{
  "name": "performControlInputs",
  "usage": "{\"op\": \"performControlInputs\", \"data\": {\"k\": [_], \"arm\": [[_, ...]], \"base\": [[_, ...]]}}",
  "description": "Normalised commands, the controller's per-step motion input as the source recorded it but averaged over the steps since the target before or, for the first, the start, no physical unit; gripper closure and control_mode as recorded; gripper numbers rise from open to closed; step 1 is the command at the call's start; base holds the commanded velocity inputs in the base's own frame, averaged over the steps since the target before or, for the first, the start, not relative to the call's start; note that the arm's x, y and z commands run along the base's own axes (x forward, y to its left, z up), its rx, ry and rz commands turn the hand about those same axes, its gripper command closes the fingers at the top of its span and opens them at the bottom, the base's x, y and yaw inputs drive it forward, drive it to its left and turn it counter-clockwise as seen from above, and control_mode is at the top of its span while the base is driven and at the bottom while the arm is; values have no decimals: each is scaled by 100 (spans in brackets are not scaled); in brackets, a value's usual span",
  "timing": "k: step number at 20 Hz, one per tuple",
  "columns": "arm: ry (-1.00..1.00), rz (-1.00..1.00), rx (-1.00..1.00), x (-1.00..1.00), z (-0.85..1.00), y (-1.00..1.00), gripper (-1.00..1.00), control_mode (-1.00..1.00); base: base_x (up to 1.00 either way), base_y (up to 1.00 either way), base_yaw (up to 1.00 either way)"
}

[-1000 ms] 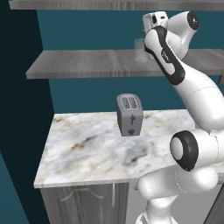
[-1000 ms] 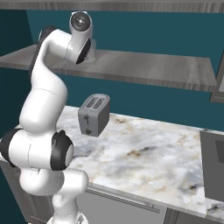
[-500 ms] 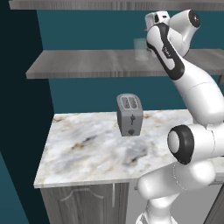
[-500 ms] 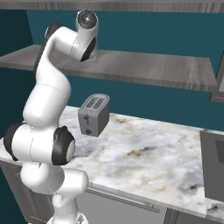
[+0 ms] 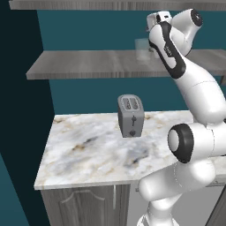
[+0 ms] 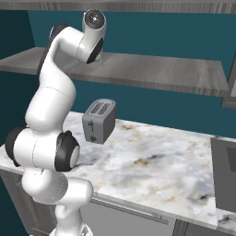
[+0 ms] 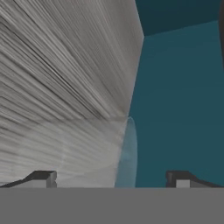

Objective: There is a bowl on the dining counter. Grab a lemon wedge from the fridge and place it in the bowl. Then get the liquor bottle and glass cup from the cabinet and place them next to the bowl.

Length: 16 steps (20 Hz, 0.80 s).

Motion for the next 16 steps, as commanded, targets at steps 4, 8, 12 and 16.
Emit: {"op": "performControlInputs", "data": {"k": [4,8,12,16], "arm": [[0,0,0,-15,-7,0,-100,-100],[0,0,0,-2,-7,0,-100,-100],[2,0,0,0,-12,0,-100,-100],[6,0,0,0,-20,0,-100,-100]], "base": [[0,0,0],[0,0,0],[0,0,0],[0,0,0]]}}
